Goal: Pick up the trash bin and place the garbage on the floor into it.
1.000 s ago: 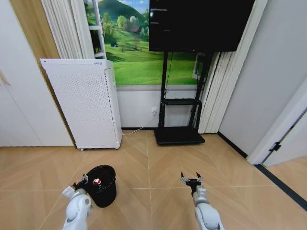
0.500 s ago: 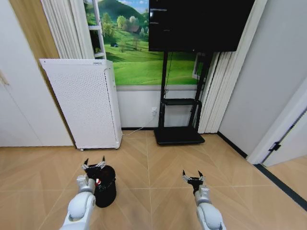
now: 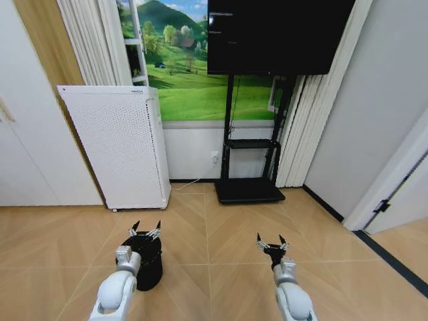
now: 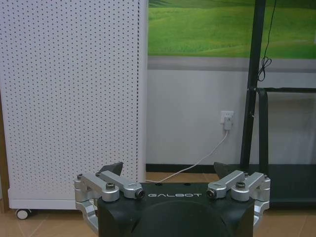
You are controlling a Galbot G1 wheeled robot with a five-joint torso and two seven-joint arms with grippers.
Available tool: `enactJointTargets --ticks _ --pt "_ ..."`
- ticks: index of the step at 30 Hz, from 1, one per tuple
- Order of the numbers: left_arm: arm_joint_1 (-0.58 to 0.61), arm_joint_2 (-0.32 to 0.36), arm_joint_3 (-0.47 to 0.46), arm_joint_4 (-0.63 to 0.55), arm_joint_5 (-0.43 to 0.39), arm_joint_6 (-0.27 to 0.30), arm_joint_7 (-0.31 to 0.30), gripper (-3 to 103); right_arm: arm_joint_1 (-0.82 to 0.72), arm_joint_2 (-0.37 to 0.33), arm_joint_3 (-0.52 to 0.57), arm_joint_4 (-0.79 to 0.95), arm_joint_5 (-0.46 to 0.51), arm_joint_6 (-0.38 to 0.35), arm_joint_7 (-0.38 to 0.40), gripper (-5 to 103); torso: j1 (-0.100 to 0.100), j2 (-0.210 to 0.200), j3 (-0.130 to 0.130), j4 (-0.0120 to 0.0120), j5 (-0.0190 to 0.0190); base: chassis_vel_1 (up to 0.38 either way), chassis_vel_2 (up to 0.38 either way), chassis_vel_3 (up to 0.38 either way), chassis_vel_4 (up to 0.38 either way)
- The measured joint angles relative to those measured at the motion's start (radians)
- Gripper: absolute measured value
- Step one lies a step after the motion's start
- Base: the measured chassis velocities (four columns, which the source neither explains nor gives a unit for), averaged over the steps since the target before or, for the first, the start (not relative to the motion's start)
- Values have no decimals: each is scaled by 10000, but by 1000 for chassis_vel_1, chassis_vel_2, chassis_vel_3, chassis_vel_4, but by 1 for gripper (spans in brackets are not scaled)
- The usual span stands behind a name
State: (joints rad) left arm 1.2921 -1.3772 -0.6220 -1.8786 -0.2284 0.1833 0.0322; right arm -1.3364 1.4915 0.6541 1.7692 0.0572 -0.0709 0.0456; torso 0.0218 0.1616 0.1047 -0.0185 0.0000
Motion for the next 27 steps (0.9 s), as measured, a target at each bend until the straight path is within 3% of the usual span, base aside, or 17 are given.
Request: enactJointTargets --ticks 27 --pt "300 -60 -286 -422 -102 57 -129 100 -150 -51 141 714 -30 -305 -56 100 299 1097 797 -1 0 0 0 0 0"
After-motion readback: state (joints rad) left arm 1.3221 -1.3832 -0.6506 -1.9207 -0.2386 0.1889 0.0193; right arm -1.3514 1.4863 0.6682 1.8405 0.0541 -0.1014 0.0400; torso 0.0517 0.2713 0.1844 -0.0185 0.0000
